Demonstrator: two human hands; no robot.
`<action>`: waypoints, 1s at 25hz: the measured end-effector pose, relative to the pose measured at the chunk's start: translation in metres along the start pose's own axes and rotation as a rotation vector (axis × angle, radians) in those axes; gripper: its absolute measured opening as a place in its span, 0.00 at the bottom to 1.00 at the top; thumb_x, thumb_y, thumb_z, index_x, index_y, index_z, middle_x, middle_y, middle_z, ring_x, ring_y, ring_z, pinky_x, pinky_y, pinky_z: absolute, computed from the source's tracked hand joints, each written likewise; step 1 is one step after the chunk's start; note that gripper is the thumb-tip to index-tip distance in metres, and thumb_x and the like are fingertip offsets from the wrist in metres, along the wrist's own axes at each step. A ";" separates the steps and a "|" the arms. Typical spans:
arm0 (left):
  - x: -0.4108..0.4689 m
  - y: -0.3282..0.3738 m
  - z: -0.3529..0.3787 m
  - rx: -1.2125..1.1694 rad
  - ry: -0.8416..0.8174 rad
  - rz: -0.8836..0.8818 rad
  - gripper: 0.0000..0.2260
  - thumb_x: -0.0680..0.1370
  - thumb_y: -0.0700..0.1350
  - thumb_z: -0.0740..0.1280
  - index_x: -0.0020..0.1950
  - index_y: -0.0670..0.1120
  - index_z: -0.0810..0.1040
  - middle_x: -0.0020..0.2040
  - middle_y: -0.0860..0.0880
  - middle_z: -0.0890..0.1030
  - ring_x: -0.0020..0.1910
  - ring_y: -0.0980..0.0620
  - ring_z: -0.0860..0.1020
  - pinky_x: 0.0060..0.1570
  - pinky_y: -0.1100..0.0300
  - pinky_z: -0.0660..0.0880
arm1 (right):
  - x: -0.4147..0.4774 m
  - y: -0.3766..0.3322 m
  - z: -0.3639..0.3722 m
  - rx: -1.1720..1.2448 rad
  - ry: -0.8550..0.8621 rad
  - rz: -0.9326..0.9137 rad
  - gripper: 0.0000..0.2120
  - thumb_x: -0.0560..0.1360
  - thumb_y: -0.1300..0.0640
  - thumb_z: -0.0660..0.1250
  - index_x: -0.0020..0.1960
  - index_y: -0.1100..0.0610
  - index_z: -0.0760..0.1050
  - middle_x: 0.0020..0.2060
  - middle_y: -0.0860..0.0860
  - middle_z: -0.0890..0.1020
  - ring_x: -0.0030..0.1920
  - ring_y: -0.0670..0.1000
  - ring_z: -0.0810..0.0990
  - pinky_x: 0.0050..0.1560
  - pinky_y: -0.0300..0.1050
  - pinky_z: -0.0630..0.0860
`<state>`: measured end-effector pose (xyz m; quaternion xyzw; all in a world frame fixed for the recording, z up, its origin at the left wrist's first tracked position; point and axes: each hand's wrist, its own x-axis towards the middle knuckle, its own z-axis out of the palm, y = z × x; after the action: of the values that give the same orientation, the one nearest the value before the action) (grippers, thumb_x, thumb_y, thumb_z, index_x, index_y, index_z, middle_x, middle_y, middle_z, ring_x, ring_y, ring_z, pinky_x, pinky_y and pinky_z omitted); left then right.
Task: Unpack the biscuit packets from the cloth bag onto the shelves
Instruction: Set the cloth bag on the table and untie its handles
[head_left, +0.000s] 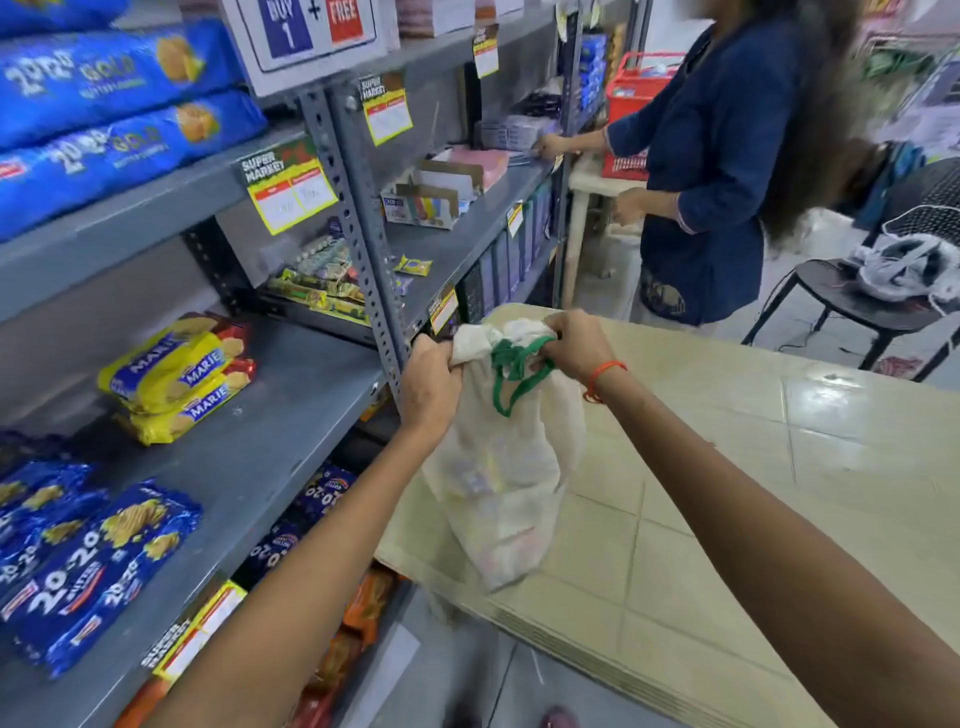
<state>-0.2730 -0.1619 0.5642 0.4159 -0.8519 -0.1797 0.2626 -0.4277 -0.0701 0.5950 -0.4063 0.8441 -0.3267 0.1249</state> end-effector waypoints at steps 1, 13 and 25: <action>0.000 -0.003 0.010 -0.002 -0.029 -0.001 0.08 0.78 0.41 0.63 0.46 0.37 0.77 0.49 0.39 0.74 0.44 0.38 0.76 0.40 0.48 0.71 | 0.003 0.008 0.007 -0.017 -0.014 -0.005 0.05 0.66 0.68 0.65 0.39 0.67 0.79 0.37 0.65 0.80 0.40 0.60 0.78 0.39 0.46 0.69; -0.023 -0.061 0.080 0.319 -0.584 -0.046 0.37 0.69 0.61 0.70 0.72 0.45 0.63 0.71 0.43 0.61 0.68 0.41 0.63 0.63 0.49 0.69 | -0.013 0.094 0.084 -0.341 -0.417 0.122 0.44 0.65 0.50 0.75 0.74 0.58 0.58 0.69 0.61 0.65 0.67 0.63 0.65 0.68 0.54 0.66; -0.002 -0.083 0.090 0.181 -0.371 0.206 0.15 0.81 0.45 0.60 0.66 0.51 0.76 0.72 0.49 0.72 0.73 0.54 0.67 0.74 0.54 0.53 | -0.027 0.139 0.092 -0.157 0.031 -0.090 0.12 0.74 0.59 0.65 0.54 0.61 0.82 0.62 0.57 0.79 0.67 0.60 0.72 0.67 0.60 0.70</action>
<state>-0.2744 -0.2017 0.4483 0.3083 -0.9363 -0.1481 0.0800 -0.4506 -0.0276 0.4334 -0.4472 0.8499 -0.2709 0.0651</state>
